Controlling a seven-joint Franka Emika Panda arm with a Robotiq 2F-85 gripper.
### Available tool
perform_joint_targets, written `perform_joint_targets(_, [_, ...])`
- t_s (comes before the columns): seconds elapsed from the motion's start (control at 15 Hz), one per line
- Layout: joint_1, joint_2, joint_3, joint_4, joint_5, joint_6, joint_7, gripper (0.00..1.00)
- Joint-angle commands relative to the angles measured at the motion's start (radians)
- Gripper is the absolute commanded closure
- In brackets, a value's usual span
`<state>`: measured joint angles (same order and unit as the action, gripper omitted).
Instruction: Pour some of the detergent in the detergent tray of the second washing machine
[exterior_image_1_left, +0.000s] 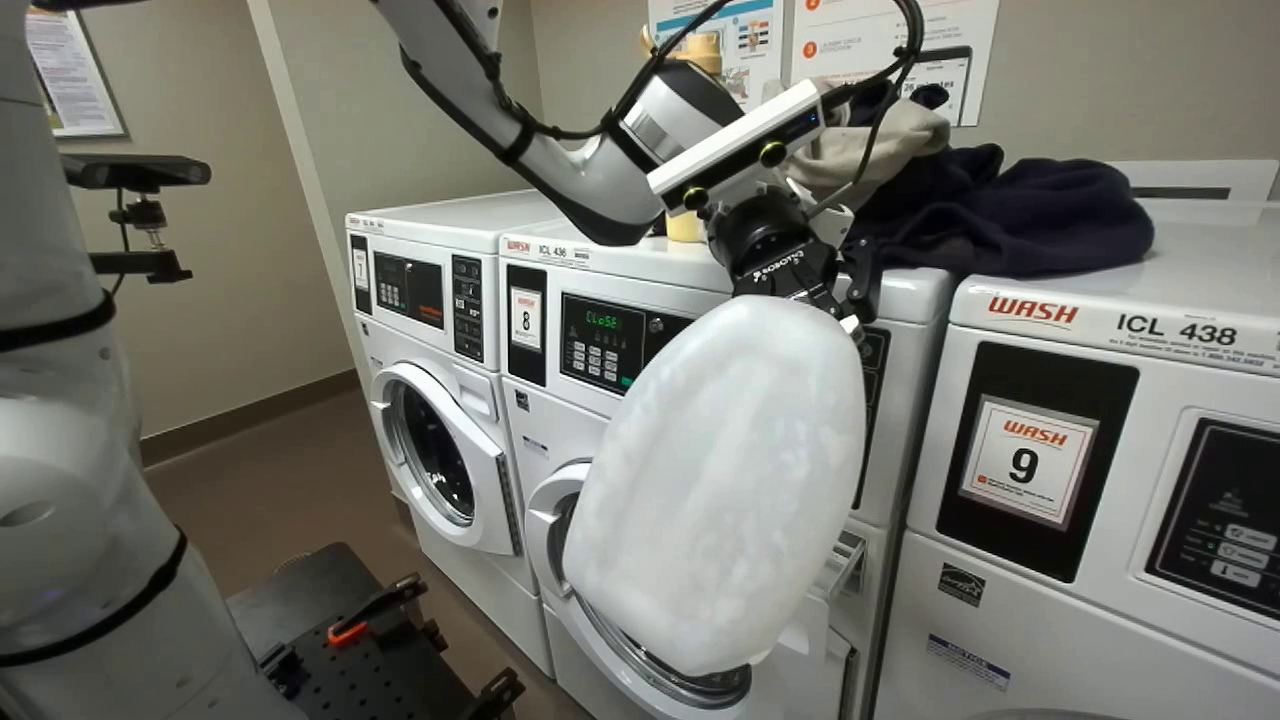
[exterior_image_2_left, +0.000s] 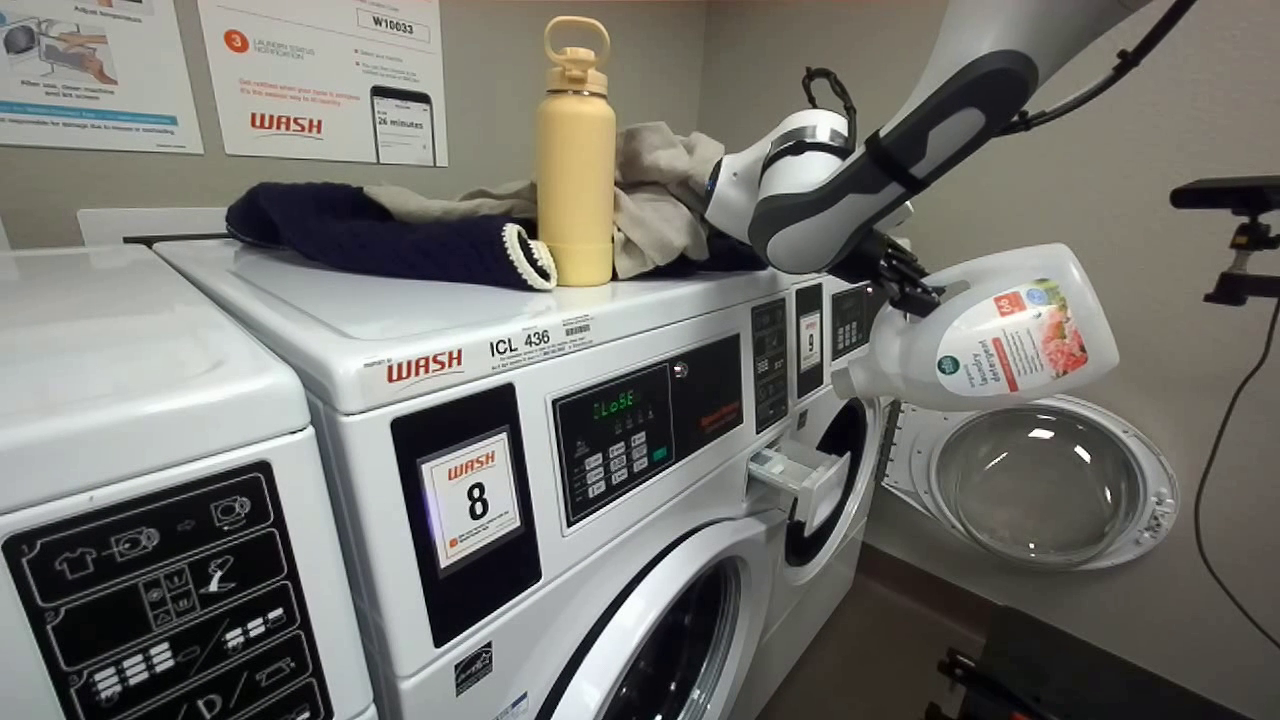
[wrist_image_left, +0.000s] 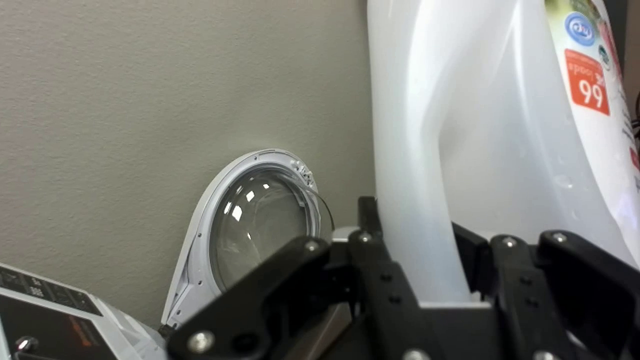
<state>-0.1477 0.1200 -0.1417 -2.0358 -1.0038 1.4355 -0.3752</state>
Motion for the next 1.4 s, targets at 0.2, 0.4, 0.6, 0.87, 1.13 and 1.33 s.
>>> perform_joint_targets(0.2, [0.013, 0.016, 0.019, 0.047, -0.031, -0.083, -0.085, 0.91])
perform_joint_targets(0.4, [0.020, 0.028, 0.022, 0.058, -0.034, -0.091, -0.092, 0.91])
perform_joint_targets(0.6, [0.021, 0.041, 0.028, 0.070, -0.040, -0.098, -0.092, 0.91])
perform_joint_targets(0.87, [0.020, 0.059, 0.034, 0.085, -0.058, -0.117, -0.101, 0.91])
perform_joint_targets(1.13, [0.019, 0.075, 0.035, 0.098, -0.080, -0.122, -0.116, 0.91])
perform_joint_targets(1.33, [0.019, 0.082, 0.036, 0.104, -0.085, -0.124, -0.119, 0.91])
